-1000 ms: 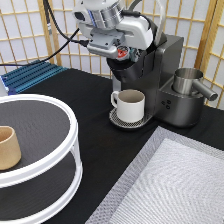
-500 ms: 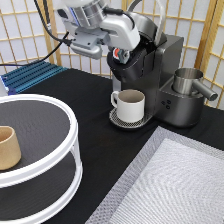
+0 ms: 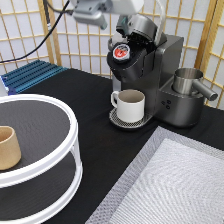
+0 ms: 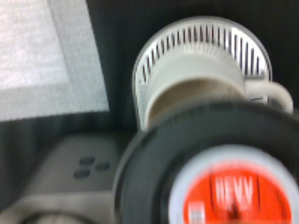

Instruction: Make coffee

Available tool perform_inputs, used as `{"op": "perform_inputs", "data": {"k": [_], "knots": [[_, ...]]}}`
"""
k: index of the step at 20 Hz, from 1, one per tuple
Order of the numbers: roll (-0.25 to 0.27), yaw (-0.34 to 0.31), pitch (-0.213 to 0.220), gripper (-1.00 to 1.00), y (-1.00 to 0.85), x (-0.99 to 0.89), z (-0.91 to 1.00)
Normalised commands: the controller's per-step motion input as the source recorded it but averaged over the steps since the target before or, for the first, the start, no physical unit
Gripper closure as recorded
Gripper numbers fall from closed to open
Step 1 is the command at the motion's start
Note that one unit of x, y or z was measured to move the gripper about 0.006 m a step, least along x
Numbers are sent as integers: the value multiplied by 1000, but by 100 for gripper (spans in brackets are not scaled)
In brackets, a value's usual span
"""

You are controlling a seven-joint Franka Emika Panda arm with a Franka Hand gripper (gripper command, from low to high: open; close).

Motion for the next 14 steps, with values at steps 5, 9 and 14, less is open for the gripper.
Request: {"op": "perform_inputs", "data": {"k": [5, 9, 14], "knots": [[-151, -26, 121, -100, 690, 402, 999], [-178, -51, 170, -100, 384, 504, 754], [-219, -70, 184, -100, 221, 481, 289]]}}
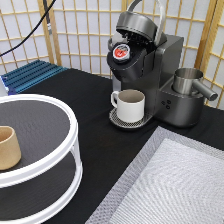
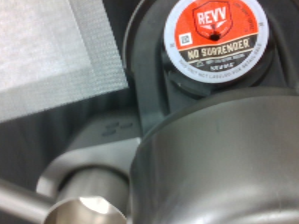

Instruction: Make coffee

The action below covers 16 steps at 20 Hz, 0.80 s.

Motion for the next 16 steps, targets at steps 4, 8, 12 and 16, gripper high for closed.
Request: {"op": "perform_inputs", "data": {"k": [4, 8, 12, 16], "knots": [[-241, -46, 188, -100, 114, 404, 2], [-235, -7, 152, -100, 60, 236, -18], [-197, 9, 114, -100, 2, 123, -15], [-171, 20, 127, -100, 12, 476, -8]]}}
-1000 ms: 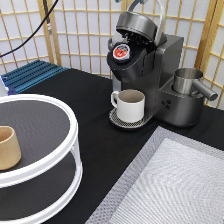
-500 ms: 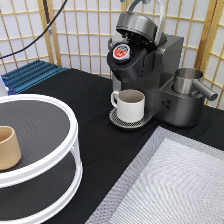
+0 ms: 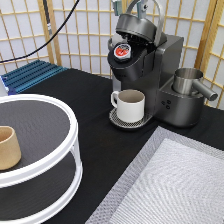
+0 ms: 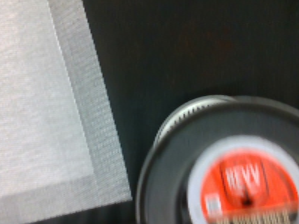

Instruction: Make coffee

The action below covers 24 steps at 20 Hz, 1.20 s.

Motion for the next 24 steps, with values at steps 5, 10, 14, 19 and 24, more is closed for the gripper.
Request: {"op": "perform_inputs", "data": {"k": [5, 10, 14, 19, 24], "knots": [[-104, 32, 137, -100, -34, 549, -79], [-64, 34, 140, -100, -69, 543, -9], [-3, 32, 125, -100, -300, 413, 0], [0, 5, 89, -100, -250, 87, 563], [-19, -48, -6, -100, 100, -120, 1000]]}}
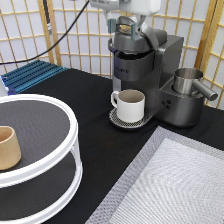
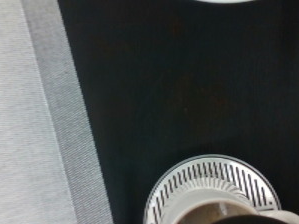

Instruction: Make coffee

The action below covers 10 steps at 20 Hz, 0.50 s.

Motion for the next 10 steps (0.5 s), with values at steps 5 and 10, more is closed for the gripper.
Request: {"op": "perform_inputs", "data": {"k": [5, 10], "knots": [[-120, -16, 9, -100, 577, 159, 790], [-177, 0, 63, -100, 479, 256, 26]]}}
